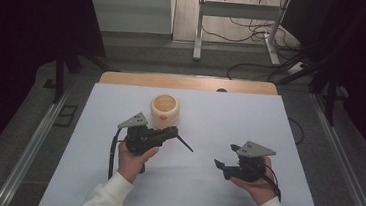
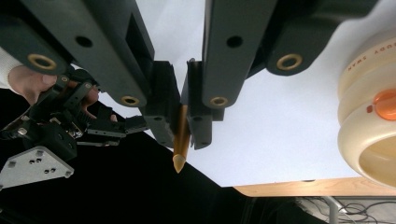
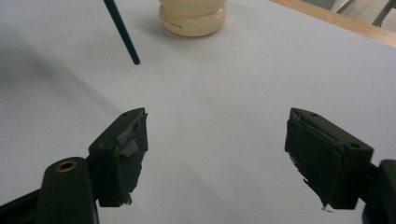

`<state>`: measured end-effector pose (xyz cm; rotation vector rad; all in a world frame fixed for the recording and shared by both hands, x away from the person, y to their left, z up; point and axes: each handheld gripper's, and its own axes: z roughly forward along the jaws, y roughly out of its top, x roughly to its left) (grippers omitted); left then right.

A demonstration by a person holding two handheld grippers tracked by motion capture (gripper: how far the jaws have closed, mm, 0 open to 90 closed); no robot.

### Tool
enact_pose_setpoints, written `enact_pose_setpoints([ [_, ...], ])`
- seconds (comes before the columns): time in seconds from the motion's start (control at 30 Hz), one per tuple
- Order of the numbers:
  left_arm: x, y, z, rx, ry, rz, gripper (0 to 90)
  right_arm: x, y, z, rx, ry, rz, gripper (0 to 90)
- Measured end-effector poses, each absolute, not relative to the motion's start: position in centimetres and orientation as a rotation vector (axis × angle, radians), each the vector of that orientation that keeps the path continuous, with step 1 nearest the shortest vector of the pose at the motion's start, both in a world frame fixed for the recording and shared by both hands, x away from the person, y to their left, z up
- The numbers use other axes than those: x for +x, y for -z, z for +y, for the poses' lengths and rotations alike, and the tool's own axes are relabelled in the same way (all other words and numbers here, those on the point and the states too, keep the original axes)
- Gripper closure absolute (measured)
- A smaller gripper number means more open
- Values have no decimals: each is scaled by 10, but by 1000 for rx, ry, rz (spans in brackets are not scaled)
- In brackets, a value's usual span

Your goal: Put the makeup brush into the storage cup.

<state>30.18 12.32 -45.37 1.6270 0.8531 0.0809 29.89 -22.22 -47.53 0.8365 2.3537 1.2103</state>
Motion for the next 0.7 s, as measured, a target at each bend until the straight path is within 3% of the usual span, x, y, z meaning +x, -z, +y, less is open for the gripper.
enact_pose_setpoints([
  [0.7, 301, 453, 134, 1622, -94, 868, 839, 297, 482, -238, 900, -1199, 2350, 199],
])
